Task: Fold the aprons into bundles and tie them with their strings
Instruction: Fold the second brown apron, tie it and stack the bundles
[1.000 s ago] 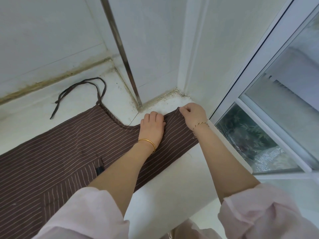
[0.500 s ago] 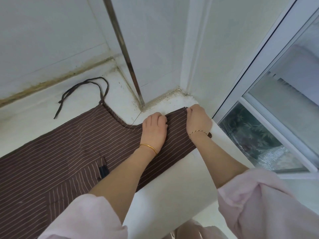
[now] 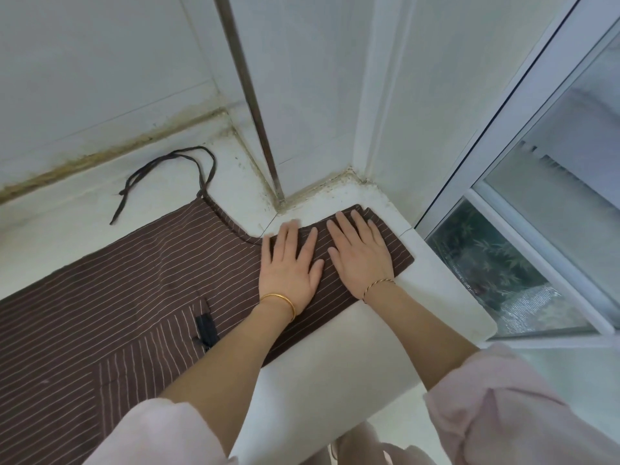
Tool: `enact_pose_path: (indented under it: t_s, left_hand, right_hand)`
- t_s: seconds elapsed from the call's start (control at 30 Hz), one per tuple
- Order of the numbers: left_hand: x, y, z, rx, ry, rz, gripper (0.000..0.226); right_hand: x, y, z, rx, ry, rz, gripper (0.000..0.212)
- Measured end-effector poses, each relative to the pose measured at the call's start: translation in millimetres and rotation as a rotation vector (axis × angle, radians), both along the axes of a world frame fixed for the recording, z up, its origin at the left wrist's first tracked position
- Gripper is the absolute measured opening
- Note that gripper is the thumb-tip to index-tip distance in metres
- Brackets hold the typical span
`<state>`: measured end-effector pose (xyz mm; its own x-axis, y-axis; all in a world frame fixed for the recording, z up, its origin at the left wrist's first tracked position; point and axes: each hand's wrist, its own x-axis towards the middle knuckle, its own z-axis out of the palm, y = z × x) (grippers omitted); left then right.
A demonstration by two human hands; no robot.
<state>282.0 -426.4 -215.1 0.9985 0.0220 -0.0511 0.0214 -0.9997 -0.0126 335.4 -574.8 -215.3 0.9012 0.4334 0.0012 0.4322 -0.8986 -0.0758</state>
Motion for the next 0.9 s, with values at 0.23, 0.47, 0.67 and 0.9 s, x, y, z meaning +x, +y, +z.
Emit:
enact_pose_path:
  t_s: [0.23, 0.47, 0.67, 0.9]
  left_hand:
    - [-28.8, 23.6, 4.8, -0.003, 0.085, 0.29, 0.069]
    - [-39.8, 35.2, 20.2, -0.353, -0.158, 0.344, 0.049]
    - [-81.6, 110.2, 14.0, -0.161, 0.038, 0.578, 0.054]
    - [-136.7, 134.7, 12.5, -0.112, -0.025, 0.397, 0.056]
  right_hand:
    - [-6.3, -6.4, 7.0, -0.043, 0.047, -0.062, 0.056]
    - [-52.4, 61.7, 21.4, 0.091, 0.093, 0.184, 0.051]
    - [-59.8, 39.9, 9.4, -0.105, 0.09, 0.152, 0.058]
    - [-94.5, 105.6, 33.9, 0.113, 0.1, 0.275, 0.05]
